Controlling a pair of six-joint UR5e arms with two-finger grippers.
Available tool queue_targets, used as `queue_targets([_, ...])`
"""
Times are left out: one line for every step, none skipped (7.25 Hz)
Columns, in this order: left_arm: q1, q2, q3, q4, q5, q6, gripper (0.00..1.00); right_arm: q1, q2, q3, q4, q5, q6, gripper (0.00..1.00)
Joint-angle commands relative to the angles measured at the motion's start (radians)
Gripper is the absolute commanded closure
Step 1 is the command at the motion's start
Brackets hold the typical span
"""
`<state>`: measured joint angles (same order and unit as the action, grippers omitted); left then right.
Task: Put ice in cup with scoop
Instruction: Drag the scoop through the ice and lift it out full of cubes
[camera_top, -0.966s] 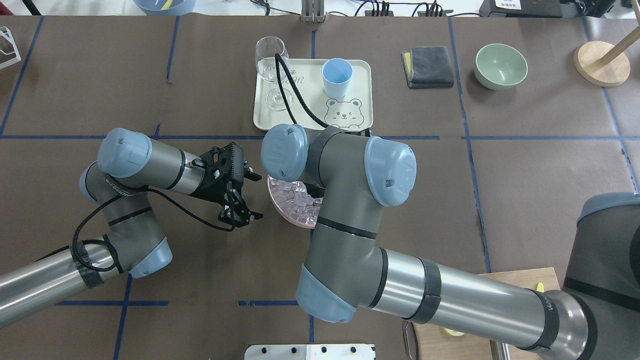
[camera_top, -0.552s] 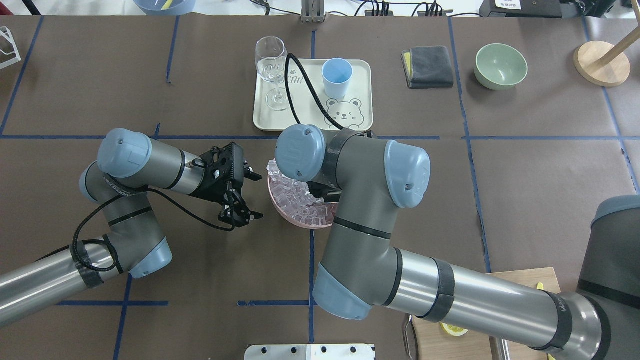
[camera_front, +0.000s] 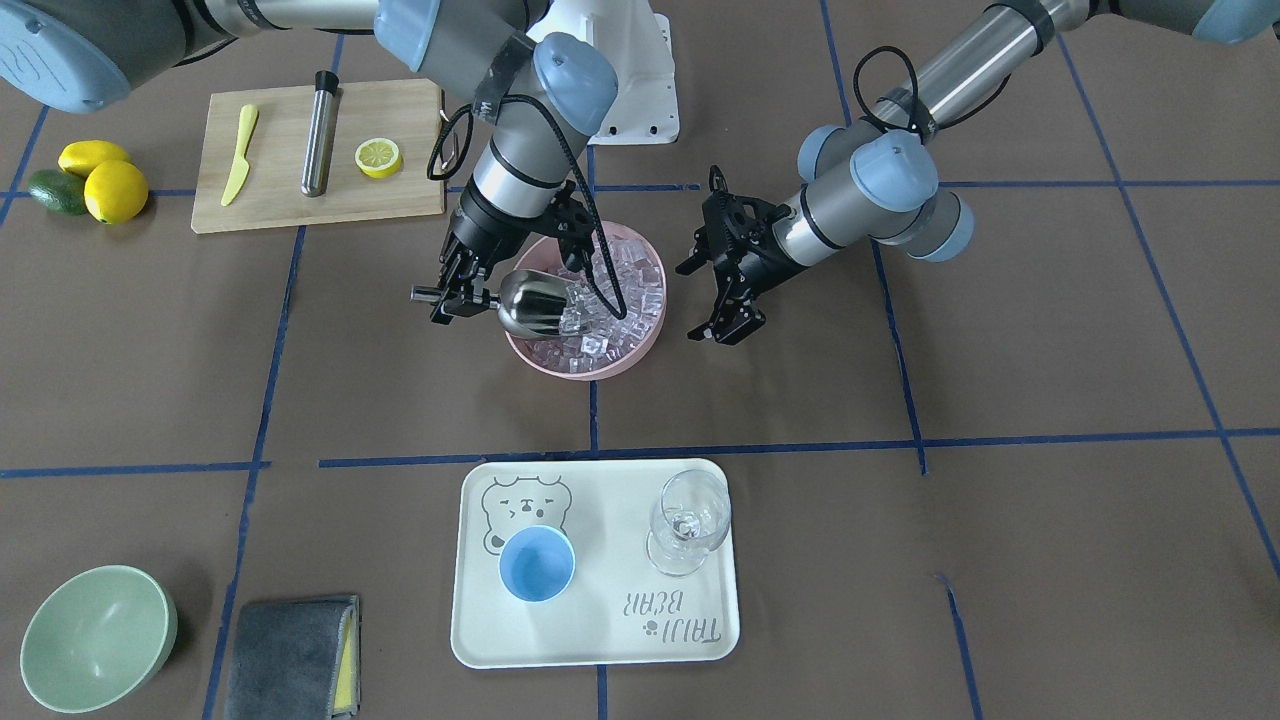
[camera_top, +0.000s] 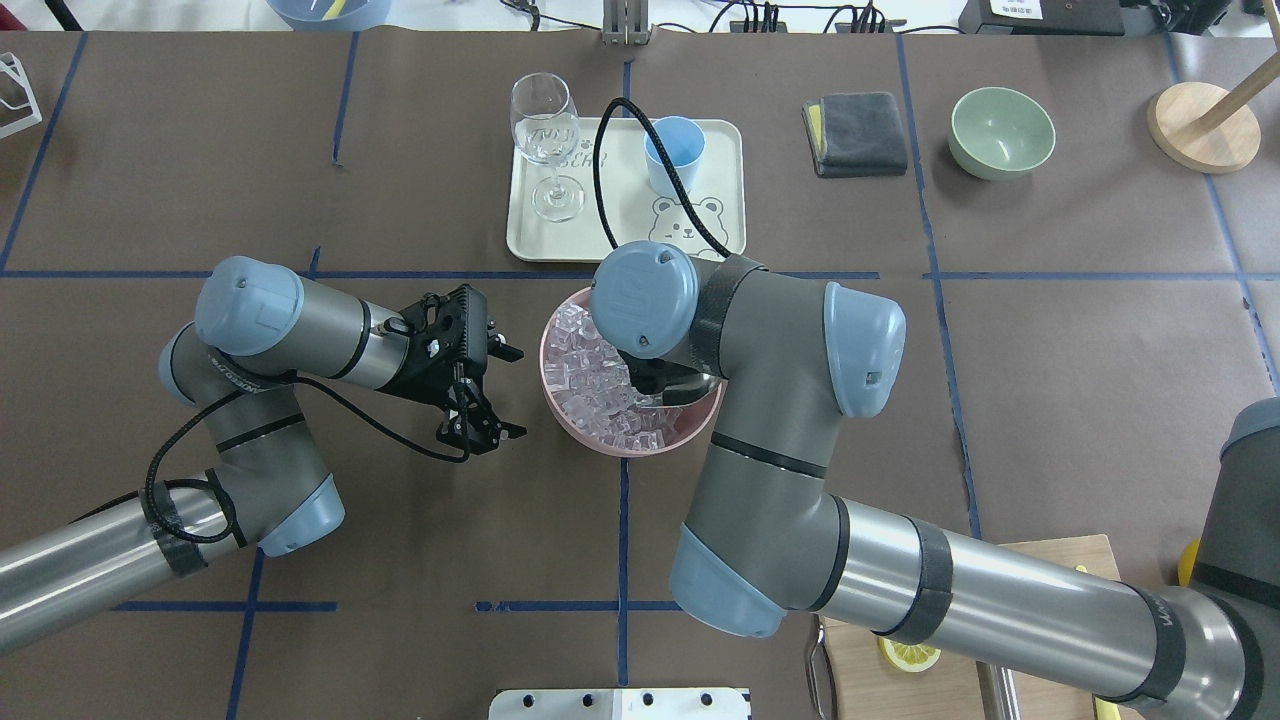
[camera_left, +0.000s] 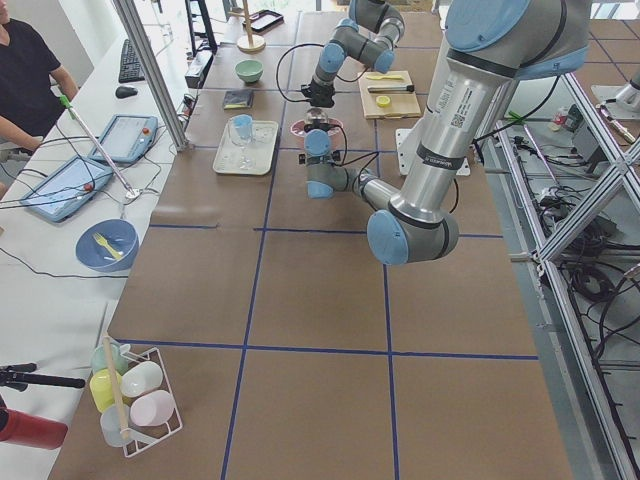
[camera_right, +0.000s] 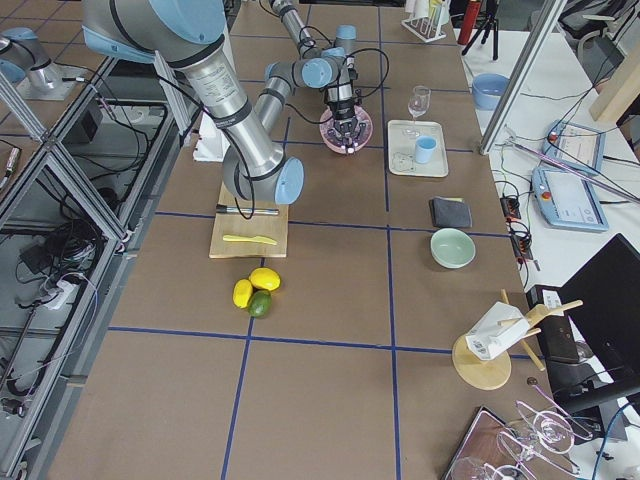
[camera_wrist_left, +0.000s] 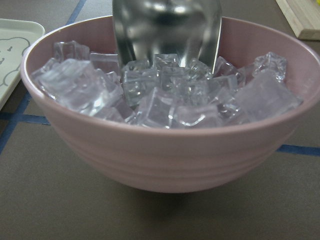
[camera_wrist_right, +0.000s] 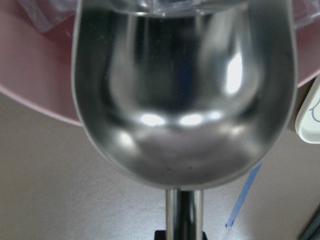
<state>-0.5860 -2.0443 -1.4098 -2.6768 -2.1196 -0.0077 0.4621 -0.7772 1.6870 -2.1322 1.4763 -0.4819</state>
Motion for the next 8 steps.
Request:
queue_targets([0.0,0.001,0.0,0.0,0.001,0.002,0.0,0.004,-0.039,0.0,0.096,0.031,0.014,1.0])
queue_targets([0.0,0.001,0.0,0.0,0.001,0.002,0.0,0.006,-0.054,0.002,0.138,0.051,0.019,1.0])
queue_targets([0.0,0.003,0.0,0.0,0.001,0.002,0.0,0.013,-0.056,0.0,0.152,0.07,0.019,1.0])
queue_targets([0.0,0.001,0.0,0.0,0.001,0.002,0.0,0.021,-0.054,0.0,0.155,0.091,0.019,1.0])
queue_targets([0.0,0.001,0.0,0.0,0.001,0.002,0.0,0.026,-0.056,0.0,0.181,0.107,0.019,1.0])
queue_targets([0.0,0.003,0.0,0.0,0.001,0.002,0.0,0.041,-0.065,0.0,0.214,0.145,0.032,1.0])
queue_targets([0.0,0.003,0.0,0.0,0.001,0.002,0.0,0.056,-0.082,0.0,0.253,0.201,0.064,1.0])
queue_targets([0.0,0.003,0.0,0.0,0.001,0.003,0.0,0.066,-0.085,0.0,0.274,0.222,0.063,1.0])
